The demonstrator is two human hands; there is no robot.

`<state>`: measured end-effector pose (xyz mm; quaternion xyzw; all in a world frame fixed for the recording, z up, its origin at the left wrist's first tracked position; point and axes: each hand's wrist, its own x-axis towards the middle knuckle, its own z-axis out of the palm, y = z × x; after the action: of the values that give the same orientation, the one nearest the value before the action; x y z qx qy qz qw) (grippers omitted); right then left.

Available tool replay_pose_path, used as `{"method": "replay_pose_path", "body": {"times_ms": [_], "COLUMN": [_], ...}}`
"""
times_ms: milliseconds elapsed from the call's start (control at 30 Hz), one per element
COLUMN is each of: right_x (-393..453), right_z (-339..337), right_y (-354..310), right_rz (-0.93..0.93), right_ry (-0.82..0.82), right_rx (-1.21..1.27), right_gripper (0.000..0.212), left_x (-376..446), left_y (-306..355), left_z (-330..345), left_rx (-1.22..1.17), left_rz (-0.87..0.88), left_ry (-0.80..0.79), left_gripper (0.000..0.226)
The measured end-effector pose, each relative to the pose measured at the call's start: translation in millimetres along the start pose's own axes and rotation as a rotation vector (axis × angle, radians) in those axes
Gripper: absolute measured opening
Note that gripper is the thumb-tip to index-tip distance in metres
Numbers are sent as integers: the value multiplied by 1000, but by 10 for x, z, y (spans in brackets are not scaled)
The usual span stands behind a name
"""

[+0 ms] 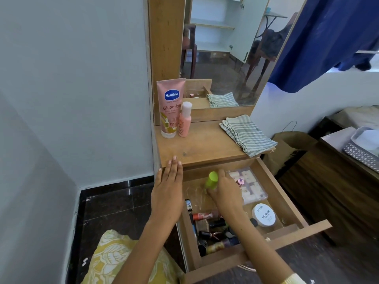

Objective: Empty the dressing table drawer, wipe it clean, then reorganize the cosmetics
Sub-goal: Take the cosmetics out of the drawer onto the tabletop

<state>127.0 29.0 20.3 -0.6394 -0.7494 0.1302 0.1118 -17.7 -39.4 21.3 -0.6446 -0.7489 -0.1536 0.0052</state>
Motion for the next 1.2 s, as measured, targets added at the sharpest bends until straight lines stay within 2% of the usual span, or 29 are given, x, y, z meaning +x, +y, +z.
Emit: {"method": "replay_pose_path", "body": {"times_ms": [200, 333, 433, 700, 1000, 1200], "right_x": [-1, -109, 12, 628, 1081, 1089], "right_z": [-95, -337, -465, -289, -173, -176], "right_y": [-45, -222, -381, -612, -772, -727], "right_rz": [-36, -143, -184, -137, -87, -56], "right_ry": [-2, 203, 307, 349, 402, 314], "right_rx": [124, 427, 557, 574, 573, 576], "right_gripper": [34, 34, 31, 34, 28, 30], "left_x": [0, 14, 6, 7, 23, 20], "left_y": [-5, -4, 2, 8, -23, -41], "left_z": [3, 4, -2, -7, 27, 27], "left_rx": [13, 31, 38, 51, 50, 49], "left_rz": [2, 3, 1, 4, 12, 33], "left_ry": [-7, -12, -17, -41, -27, -22], "left_gripper": [72, 72, 70, 71, 70, 63]}}
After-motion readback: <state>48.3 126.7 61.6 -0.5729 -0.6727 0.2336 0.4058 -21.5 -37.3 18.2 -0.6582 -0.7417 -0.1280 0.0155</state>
